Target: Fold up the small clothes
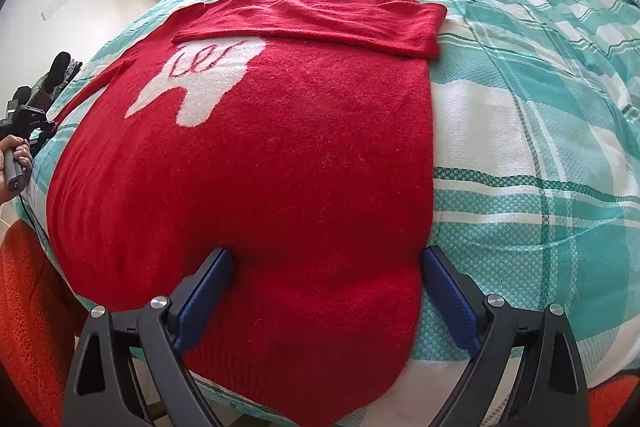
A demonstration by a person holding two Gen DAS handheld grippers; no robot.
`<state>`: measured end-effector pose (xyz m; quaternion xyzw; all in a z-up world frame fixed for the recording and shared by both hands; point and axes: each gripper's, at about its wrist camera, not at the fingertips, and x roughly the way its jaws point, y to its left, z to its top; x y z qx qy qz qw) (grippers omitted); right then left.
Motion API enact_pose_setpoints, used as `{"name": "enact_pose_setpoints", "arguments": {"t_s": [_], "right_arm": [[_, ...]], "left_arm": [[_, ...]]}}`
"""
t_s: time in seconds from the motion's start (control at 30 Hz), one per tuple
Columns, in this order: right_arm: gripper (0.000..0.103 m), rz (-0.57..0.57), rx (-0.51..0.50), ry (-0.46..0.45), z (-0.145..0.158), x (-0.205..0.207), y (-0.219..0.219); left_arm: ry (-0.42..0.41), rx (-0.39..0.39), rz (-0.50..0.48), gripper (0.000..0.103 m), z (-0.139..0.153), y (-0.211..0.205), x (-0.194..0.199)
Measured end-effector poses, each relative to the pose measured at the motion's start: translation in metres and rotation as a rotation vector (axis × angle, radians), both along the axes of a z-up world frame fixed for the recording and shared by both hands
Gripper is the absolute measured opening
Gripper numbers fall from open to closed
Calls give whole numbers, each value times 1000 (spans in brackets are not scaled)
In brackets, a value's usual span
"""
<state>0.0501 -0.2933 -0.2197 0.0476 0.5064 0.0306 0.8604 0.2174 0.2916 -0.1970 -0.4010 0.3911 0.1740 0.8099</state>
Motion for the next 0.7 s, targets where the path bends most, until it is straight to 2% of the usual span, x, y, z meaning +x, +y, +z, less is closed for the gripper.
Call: {"name": "enact_pose_setpoints", "arguments": {"t_s": [0.07, 0.17, 0.3, 0.4, 0.43, 0.47, 0.5, 0.53, 0.57, 0.6, 0.63, 0.67, 0.7], "right_arm": [[97, 3, 3, 5, 0, 1, 0], [97, 1, 16, 2, 1, 0, -1], [97, 1, 25, -5, 1, -1, -2], [97, 3, 33, -5, 1, -1, -3], [97, 3, 36, -7, 1, -1, -3], [97, 3, 40, -9, 2, -2, -4], [97, 4, 42, -11, 2, -2, -4], [97, 6, 43, -12, 2, -2, -4], [97, 6, 44, -13, 3, -3, -5], [97, 6, 48, -15, 4, -3, -5], [97, 6, 55, -18, 6, -5, -6], [97, 6, 67, -24, 8, -7, -8], [96, 4, 85, -33, 11, -10, -10]], "left_arm": [[-52, 78, -48, 2, 37, -18, 4], [-185, 183, -212, 2, 109, -75, 25], [-401, 280, -510, 2, 202, -201, 42], [-487, 356, -741, 5, 234, -312, 36], [-489, 384, -803, 22, 233, -348, 33], [-474, 400, -877, 64, 226, -382, 29], [-430, 409, -947, 88, 211, -413, 27], [-401, 407, -990, 100, 192, -436, 20], [-368, 391, -1032, 93, 169, -451, 11], [-301, 357, -1087, 88, 143, -462, 4], [-227, 317, -1131, 78, 119, -464, -6], [-166, 281, -1153, 70, 96, -458, -19], [-118, 258, -1155, 69, 77, -443, -32]]}}
